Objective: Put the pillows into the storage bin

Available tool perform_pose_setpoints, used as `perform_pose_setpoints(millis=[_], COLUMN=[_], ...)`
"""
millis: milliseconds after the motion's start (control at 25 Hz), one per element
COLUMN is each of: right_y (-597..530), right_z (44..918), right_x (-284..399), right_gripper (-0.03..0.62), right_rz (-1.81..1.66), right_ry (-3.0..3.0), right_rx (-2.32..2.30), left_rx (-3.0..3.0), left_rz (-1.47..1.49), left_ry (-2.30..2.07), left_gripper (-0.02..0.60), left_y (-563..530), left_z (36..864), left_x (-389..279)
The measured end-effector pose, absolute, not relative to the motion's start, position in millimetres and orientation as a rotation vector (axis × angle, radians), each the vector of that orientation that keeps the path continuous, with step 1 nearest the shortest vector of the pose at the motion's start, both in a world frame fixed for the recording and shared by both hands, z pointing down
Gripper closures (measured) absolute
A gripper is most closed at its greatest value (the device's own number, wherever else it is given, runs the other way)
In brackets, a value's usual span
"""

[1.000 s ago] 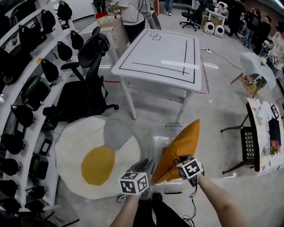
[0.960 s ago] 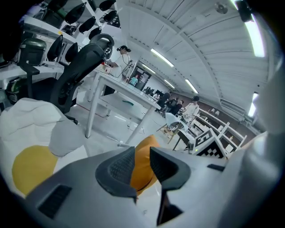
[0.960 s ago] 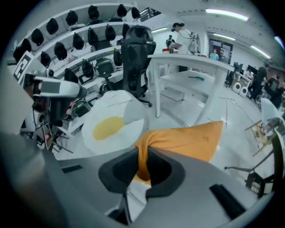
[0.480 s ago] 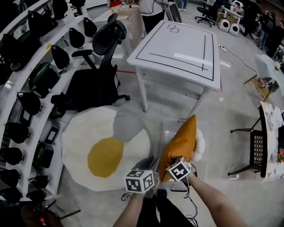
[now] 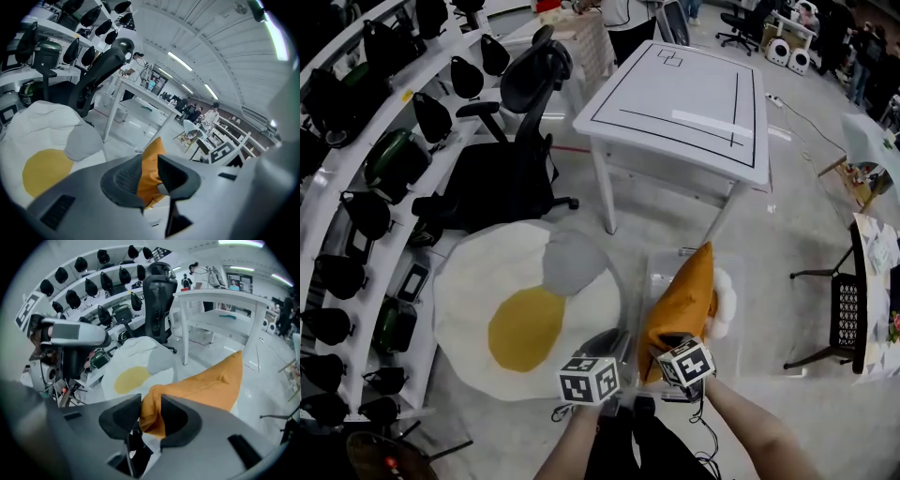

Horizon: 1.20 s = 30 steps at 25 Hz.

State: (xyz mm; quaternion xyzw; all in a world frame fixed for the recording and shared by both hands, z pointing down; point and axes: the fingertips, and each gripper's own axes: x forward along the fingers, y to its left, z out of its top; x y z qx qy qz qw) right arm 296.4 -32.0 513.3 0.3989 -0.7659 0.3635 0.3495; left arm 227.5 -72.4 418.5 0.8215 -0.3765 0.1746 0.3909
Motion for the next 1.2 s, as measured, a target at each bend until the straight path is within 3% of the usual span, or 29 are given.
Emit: perform_pose_setpoints(millis=[440,1000,1200], right_y=[-24.5,19.7,38.3], right_z=[449.8,364.5,335.9], right_x=[357.8,421.9,443.1], right_gripper=[0.507,0.584,0.594], right_rz=[1.185,1.090,1.098], right_ry=[-2.102,-2.138,-2.150], right_rx=[1.431,1.809,1.938], left_rx=[2.147,2.291,2.337], left_rz=[0.488,0.519,0.510], left_ry=[-0.903,-0.892,-0.921], left_gripper=[0.480,0.480,0.509], left_y=[-54.3,-32.8,-28.8], left_z=[411.1,375.0,356.7], left_x=[251.5,278.8,280.0])
